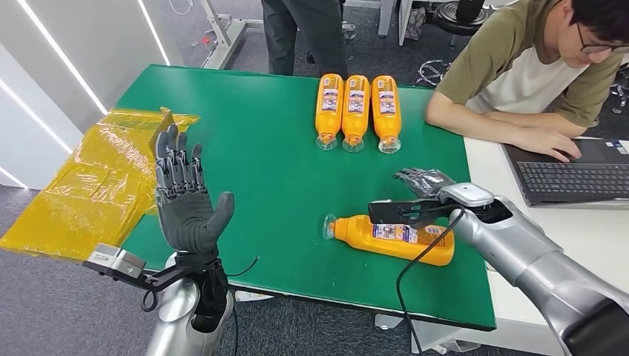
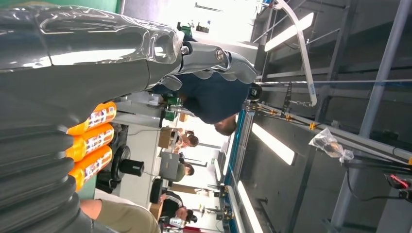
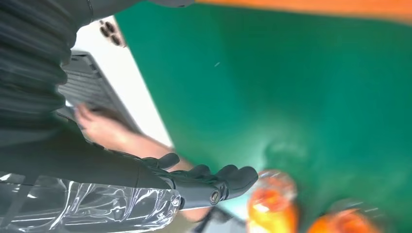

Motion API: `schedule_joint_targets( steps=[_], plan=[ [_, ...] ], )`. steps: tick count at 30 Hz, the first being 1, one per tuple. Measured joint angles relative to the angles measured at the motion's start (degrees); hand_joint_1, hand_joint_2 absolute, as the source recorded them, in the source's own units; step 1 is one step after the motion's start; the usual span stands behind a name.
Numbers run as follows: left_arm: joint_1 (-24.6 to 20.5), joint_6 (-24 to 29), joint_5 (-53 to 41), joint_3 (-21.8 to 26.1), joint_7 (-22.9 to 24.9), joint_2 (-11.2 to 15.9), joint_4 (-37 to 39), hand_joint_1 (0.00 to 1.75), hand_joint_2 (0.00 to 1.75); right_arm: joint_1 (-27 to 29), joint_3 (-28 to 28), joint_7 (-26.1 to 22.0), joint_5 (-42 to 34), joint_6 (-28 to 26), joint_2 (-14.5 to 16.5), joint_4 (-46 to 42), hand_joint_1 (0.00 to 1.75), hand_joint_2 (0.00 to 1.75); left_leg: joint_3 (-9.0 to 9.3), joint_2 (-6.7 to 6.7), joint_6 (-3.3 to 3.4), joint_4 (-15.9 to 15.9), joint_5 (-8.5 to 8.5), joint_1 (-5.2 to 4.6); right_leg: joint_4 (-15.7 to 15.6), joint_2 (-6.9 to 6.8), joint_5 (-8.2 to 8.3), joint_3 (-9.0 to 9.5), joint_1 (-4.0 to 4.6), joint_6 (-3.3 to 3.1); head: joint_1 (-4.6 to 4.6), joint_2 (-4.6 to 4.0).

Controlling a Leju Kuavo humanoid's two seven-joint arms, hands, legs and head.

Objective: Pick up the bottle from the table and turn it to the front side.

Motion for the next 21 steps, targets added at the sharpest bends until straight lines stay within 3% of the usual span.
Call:
schedule_joint_targets(
  steps=[4, 10, 14, 18, 21],
  plan=[
    [0.0, 0.08, -0.16, 0.0, 0.0, 0.0, 0.0, 0.0, 1.75, 1.69, 0.92, 0.75, 0.86, -7.22, 0.2, -0.04, 0.0, 1.75, -0.02, 0.0, 0.0, 0.0, 0.0, 0.0, 0.01, 0.01, 0.0, -0.01, 0.0, 0.0, 0.01, 0.0],
    [0.0, 0.1, -0.21, 0.01, 0.0, 0.0, -0.01, 0.0, 1.75, 2.04, 2.29, -0.96, 0.32, -7.6, 1.94, 0.71, 0.0, 1.75, -0.03, 0.02, 0.0, -0.03, 0.0, 0.01, 0.02, 0.03, 0.0, -0.06, 0.01, -0.01, -0.01, 0.0],
    [0.01, 0.1, -0.28, 0.02, 0.0, 0.0, -0.08, 0.0, 1.75, 2.4, 2.91, -2.16, -0.47, -10.68, 3.09, 0.93, 0.0, 1.75, -0.03, 0.01, -0.01, -0.05, 0.0, 0.02, 0.02, 0.02, -0.01, -0.06, 0.03, 0.0, -0.01, 0.0],
    [0.04, 0.1, -0.44, 0.02, 0.0, 0.0, -0.15, 0.0, 1.75, 3.86, 2.73, -2.99, -1.12, -17.83, 4.36, 0.7, 0.0, 1.75, -0.05, 0.0, -0.01, -0.05, 0.0, 0.02, 0.02, 0.01, -0.02, -0.05, 0.03, 0.01, 0.01, 0.0],
    [0.03, 0.09, -0.57, 0.02, 0.0, 0.0, -0.18, 0.0, 1.75, 6.19, 1.88, -2.88, 0.08, -26.65, 5.71, -0.5, 0.0, 1.75, -0.05, 0.03, -0.01, -0.05, -0.01, 0.01, 0.02, 0.04, -0.02, -0.07, 0.02, 0.01, 0.0, 0.0]
  ],
)
